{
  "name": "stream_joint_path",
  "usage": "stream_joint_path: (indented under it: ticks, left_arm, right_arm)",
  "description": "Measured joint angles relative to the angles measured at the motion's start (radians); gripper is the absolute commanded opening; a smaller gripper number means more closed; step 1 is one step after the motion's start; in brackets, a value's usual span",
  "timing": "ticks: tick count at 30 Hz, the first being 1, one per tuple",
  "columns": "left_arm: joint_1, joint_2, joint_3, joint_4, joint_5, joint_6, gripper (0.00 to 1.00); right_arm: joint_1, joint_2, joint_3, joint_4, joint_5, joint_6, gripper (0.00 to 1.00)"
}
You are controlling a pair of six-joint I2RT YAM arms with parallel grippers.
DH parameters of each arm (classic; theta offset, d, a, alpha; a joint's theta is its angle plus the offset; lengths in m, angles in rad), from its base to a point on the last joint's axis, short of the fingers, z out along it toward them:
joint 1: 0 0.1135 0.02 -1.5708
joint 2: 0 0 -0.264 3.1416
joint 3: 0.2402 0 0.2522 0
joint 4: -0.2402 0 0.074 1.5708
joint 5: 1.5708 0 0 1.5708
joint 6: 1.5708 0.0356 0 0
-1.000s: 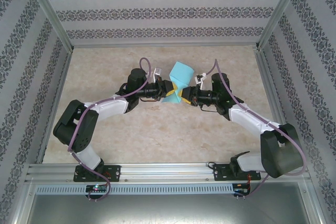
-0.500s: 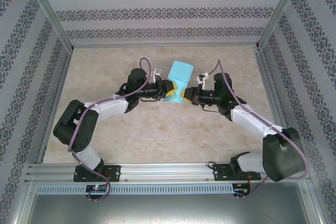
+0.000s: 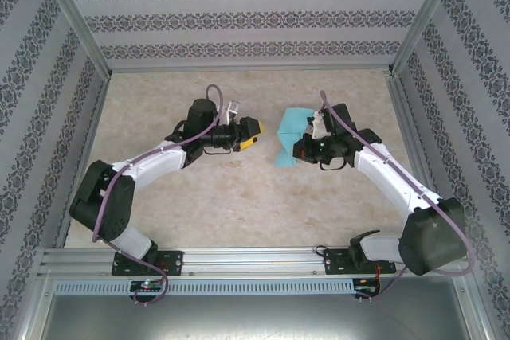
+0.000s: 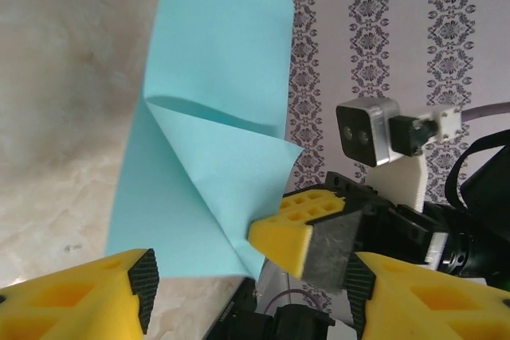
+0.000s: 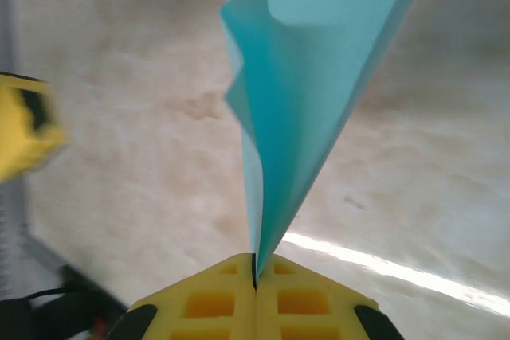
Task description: Fold a paper plane with a square sheet of paper (pick it up from the middle)
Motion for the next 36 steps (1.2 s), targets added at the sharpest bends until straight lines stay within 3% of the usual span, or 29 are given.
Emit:
stream_joint_path:
  ticks: [11,19,28,36]
  left_arm:
    - [0.096,-0.087,-0.046,-0.142,0.008,0.094,0.7]
    - [0.118,-0.179,-0.121,-0.269,0.005,0.159,0.72]
    - [0.118,-0.245,-0.201,-0.381,0.003,0.195,0.72]
    - [0.118,-0.35,-0.217,-0.491,-0.001,0.233,0.72]
  right_arm:
    - [0.204,0.187,0.226,-0.377,0.555,-0.116,0.0]
    - [0.351,0.449,0.381,-0.532,0.797,-0.105,0.0]
    - [0.456,0.665,0.51,-0.554,0.791,-0.079,0.16]
    - [0.488,0.702,0.517,-0.419,0.617,-0.058,0.25]
